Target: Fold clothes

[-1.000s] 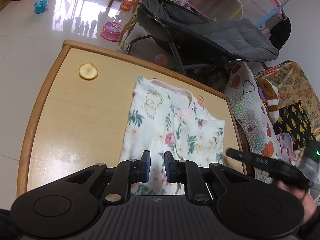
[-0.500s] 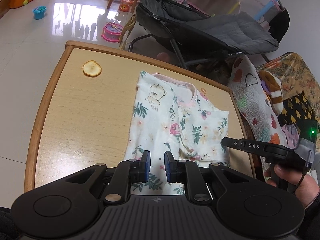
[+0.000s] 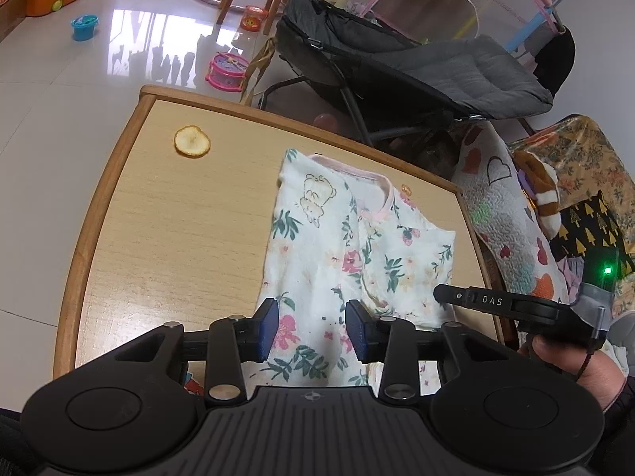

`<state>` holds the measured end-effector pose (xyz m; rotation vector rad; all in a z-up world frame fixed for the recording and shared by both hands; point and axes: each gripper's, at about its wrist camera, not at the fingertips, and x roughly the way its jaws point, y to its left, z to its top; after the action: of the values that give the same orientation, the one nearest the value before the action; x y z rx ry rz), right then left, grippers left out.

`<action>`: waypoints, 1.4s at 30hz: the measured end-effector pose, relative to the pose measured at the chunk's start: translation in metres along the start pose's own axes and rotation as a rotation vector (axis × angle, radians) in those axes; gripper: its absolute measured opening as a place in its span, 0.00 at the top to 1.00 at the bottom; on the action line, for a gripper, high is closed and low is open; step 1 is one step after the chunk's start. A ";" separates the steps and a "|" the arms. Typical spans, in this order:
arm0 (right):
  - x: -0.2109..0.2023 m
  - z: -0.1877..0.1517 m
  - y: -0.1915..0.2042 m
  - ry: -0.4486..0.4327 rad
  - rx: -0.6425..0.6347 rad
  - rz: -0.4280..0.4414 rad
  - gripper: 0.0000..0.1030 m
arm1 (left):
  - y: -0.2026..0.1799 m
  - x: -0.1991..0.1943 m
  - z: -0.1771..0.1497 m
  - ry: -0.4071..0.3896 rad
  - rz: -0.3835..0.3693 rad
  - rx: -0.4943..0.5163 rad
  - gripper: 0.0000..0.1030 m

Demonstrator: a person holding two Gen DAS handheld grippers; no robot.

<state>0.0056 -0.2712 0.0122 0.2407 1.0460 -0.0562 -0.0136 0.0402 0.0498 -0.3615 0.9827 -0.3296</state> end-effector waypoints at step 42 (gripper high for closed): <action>-0.026 0.011 0.068 -0.056 -0.193 0.088 0.97 | 0.007 -0.010 -0.001 -0.012 -0.014 -0.048 0.61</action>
<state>0.0128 -0.2093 0.0513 0.1089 0.9770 0.1166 -0.0189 0.0508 0.0536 -0.4141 0.9778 -0.3168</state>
